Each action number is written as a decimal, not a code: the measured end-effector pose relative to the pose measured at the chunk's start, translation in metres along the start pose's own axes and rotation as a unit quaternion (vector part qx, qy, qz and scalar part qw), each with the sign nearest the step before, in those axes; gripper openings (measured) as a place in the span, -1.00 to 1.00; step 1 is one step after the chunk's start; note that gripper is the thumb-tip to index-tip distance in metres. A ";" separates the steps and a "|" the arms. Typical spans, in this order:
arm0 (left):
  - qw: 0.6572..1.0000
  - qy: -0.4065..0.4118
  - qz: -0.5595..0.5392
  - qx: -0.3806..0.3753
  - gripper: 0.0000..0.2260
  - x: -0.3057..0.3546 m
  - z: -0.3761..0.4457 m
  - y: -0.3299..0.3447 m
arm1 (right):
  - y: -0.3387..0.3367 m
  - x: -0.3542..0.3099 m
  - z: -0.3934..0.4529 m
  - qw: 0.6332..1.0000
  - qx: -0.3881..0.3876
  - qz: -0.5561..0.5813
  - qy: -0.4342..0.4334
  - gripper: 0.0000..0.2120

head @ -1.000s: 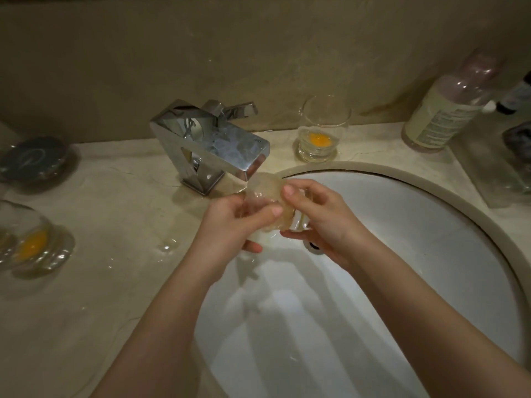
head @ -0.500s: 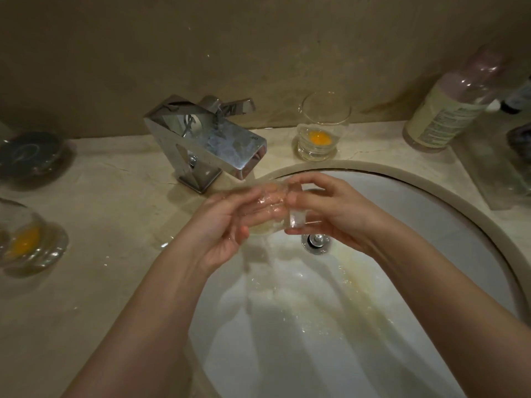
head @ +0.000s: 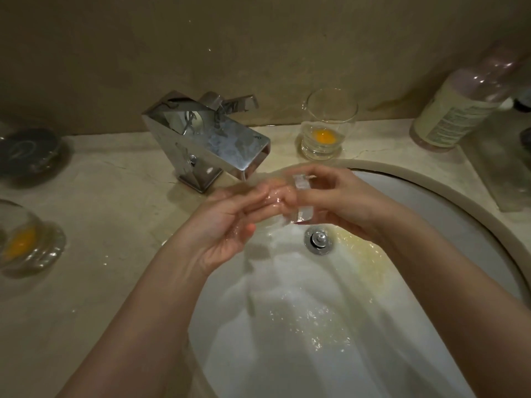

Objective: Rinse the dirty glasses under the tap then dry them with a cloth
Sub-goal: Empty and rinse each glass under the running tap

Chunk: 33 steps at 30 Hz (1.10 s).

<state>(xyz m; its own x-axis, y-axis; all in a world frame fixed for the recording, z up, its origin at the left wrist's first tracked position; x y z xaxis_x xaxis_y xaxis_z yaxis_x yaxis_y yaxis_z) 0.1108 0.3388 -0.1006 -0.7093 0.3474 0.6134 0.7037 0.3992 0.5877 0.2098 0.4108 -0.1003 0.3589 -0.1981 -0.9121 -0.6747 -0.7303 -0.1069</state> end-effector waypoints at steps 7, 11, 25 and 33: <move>1.000 0.005 -0.020 0.020 -0.66 -0.004 0.002 -0.008 | 0.010 0.007 0.002 0.999 0.002 -0.042 0.016 -0.80; 0.999 0.006 -0.025 0.023 -0.63 -0.006 0.002 -0.012 | 0.011 0.010 0.003 0.999 -0.018 0.008 0.034 -0.80; 0.999 0.013 0.008 0.034 -0.71 -0.004 0.000 -0.015 | 0.011 0.014 0.007 0.998 -0.029 0.014 0.061 -0.62; 0.999 0.009 -0.012 0.035 -0.79 -0.003 0.002 -0.017 | 0.004 0.007 0.003 1.000 -0.002 -0.023 0.000 -0.64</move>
<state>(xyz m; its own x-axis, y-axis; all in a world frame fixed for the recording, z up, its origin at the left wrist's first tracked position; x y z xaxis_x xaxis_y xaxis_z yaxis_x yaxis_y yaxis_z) 0.1009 0.3322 -0.1134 -0.7252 0.3214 0.6089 0.6808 0.4666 0.5646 0.2077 0.4087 -0.1078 0.3888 -0.1641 -0.9066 -0.6553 -0.7409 -0.1470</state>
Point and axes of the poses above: each hand's wrist, its own z-axis towards the middle knuckle, its own y-axis out of the palm, x = y × z, the point moved 10 cm from there along z, towards the middle knuckle, and after that the axes turned 10 degrees about -z, right-handed, at the moved point
